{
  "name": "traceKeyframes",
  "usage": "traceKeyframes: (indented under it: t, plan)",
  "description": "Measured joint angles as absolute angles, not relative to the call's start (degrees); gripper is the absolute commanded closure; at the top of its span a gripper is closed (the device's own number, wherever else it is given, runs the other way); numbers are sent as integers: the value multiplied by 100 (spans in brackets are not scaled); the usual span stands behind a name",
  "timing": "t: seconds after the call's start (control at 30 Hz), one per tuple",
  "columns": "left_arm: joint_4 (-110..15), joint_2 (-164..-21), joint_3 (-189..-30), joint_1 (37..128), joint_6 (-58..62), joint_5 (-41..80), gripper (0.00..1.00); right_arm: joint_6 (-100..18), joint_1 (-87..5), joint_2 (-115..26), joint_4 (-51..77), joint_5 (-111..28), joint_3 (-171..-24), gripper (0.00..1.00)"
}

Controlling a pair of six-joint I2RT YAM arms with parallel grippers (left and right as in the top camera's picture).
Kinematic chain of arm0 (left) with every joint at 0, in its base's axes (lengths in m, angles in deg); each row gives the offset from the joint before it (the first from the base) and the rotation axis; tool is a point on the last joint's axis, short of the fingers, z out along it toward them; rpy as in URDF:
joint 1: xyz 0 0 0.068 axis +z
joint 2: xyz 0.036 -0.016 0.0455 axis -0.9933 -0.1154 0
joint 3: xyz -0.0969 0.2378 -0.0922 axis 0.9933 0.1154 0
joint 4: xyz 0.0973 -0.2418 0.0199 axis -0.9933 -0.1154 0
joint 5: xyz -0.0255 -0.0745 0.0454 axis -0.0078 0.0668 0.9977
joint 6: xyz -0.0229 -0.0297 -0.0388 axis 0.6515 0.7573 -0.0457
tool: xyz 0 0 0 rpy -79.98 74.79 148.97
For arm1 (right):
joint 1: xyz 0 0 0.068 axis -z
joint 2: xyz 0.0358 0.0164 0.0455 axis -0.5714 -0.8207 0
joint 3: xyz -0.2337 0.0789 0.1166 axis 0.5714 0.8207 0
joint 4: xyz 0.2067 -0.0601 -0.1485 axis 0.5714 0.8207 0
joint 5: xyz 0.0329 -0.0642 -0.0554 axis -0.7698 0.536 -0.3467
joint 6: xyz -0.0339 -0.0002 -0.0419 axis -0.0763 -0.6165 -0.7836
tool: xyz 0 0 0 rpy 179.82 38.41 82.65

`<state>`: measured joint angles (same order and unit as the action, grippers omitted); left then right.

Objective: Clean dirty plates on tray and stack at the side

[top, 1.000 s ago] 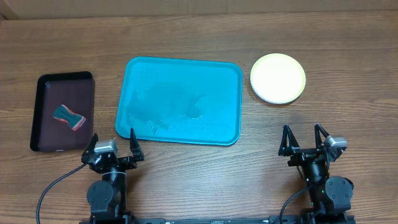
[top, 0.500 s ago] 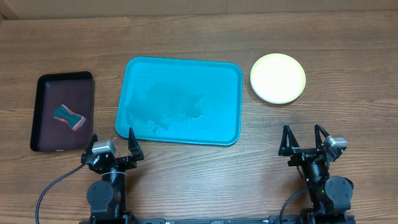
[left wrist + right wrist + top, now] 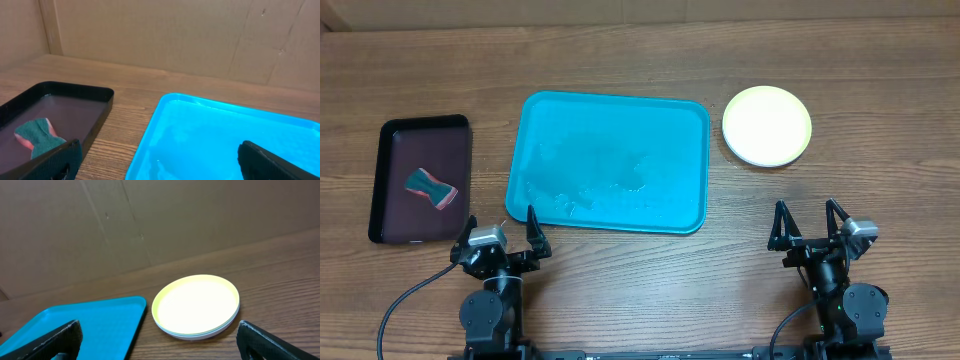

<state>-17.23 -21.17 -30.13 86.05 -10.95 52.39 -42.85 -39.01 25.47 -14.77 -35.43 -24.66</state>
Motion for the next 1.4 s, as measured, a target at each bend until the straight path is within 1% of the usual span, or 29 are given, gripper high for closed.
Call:
traceKeyframes:
  t: [0.97, 1.07, 1.27, 1.4]
  plan:
    - [-1723, -2117, -3013, 8605, -1095, 5239, 0, -4298, -3903, 2547, -1472, -3484, -2468, 0]
    - [-1723, -2119, -3013, 8605, -1095, 5237, 0, -4477, -3901, 2547, -1475, -3440, -2468, 0]
    - [-1723, -2117, -3013, 8605, -1095, 5237, 0, -5343, -3901, 2547, -1472, -3438, -2468, 0]
    - [-1723, -2117, -3013, 8605, -1095, 5237, 0, -5693, -3903, 2547, -1472, -3440, -2468, 0]
